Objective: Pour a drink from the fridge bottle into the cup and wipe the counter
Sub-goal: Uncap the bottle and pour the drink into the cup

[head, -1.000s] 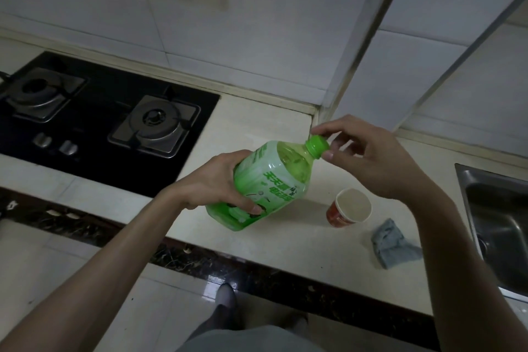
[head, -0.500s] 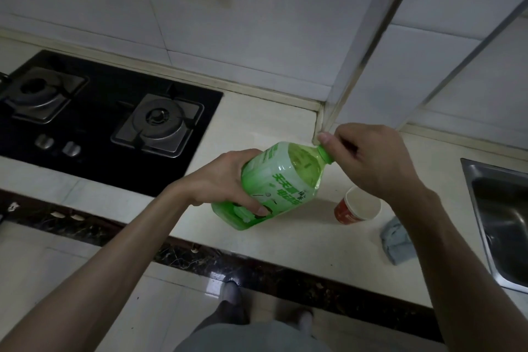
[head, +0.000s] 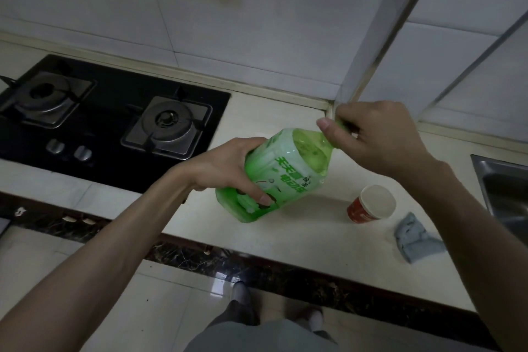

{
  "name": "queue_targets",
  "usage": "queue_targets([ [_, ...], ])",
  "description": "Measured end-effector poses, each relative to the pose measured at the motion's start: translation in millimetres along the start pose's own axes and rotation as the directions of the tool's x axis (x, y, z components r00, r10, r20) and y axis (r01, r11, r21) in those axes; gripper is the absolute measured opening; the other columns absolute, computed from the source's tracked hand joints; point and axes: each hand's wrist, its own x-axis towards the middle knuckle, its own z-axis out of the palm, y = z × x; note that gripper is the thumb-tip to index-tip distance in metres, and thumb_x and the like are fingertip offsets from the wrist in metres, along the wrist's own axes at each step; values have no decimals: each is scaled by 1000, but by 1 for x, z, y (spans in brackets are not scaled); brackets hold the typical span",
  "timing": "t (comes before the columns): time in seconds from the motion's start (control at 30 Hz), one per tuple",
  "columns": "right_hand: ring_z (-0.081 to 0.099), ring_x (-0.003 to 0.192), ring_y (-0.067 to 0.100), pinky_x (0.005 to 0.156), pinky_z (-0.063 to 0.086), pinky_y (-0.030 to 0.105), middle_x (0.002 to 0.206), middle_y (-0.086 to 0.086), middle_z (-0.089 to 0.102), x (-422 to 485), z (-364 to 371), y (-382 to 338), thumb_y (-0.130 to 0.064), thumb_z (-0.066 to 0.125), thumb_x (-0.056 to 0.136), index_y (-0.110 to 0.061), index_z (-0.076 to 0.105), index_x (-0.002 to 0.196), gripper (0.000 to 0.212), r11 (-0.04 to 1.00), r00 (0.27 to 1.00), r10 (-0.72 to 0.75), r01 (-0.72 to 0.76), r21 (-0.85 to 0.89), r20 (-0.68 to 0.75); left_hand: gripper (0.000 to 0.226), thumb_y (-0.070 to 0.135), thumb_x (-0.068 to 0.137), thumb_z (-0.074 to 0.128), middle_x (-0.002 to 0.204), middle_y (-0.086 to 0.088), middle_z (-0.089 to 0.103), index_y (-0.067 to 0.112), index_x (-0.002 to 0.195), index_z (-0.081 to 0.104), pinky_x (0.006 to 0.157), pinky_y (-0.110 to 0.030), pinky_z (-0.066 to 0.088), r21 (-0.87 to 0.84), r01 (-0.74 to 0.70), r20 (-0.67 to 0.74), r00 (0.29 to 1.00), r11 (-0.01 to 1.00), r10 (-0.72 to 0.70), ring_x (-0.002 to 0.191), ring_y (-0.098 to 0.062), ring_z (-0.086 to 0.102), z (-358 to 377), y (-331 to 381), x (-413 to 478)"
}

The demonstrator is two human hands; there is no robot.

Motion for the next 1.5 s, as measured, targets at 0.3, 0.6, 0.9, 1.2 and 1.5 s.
queue_targets([
  [0.3, 53, 58, 24, 63, 43, 34, 57, 11, 54, 15, 9, -22, -72, 36, 89, -1, 52, 56, 80, 850, 797, 492, -526, 2, 350, 80, 27, 51, 95, 106, 14, 65, 30, 121, 56, 83, -28, 56, 179, 12, -254, 967, 984, 34, 101, -5, 62, 8, -20, -3],
  [0.6, 36, 41, 21, 45, 25, 26, 47, -3, 34, 14, 10, -43, -49, 31, 98, -13, 40, 53, 58, 975, 978, -210, 209, -78, -1, 75, 4, 54, 93, 110, 4, 70, 18, 119, 59, 82, -32, 60, -40, -36, -71, 997, 999, 33, 103, -10, 68, -4, -32, -29],
  [0.9, 43, 70, 28, 67, 33, 32, 62, 3, 36, 13, 23, -46, -35, 31, 99, -12, 37, 60, 45, 906, 848, 422, -403, -128, 321, 81, 28, 51, 95, 103, 14, 65, 29, 122, 55, 84, -33, 57, 159, 34, -338, 941, 987, 22, 98, -4, 62, 30, -35, -27],
  [1.2, 35, 39, 21, 48, 25, 26, 41, -1, 35, -15, 8, -19, -55, 27, 95, -11, 42, 50, 65, 994, 994, -105, 105, -7, 27, 76, 4, 54, 94, 111, 2, 70, 17, 120, 59, 85, -37, 59, -34, -2, -135, 991, 999, -2, 104, -13, 68, 38, -19, -24],
  [1.5, 26, 33, 21, 43, 26, 24, 38, -3, 24, -48, -10, 21, -33, 37, 92, -15, 30, 43, 53, 964, 956, -255, 264, 46, -147, 75, -1, 56, 92, 112, 1, 69, 14, 121, 58, 84, -29, 59, -90, -50, -208, 978, 995, 30, 105, -13, 68, 103, 9, -13],
])
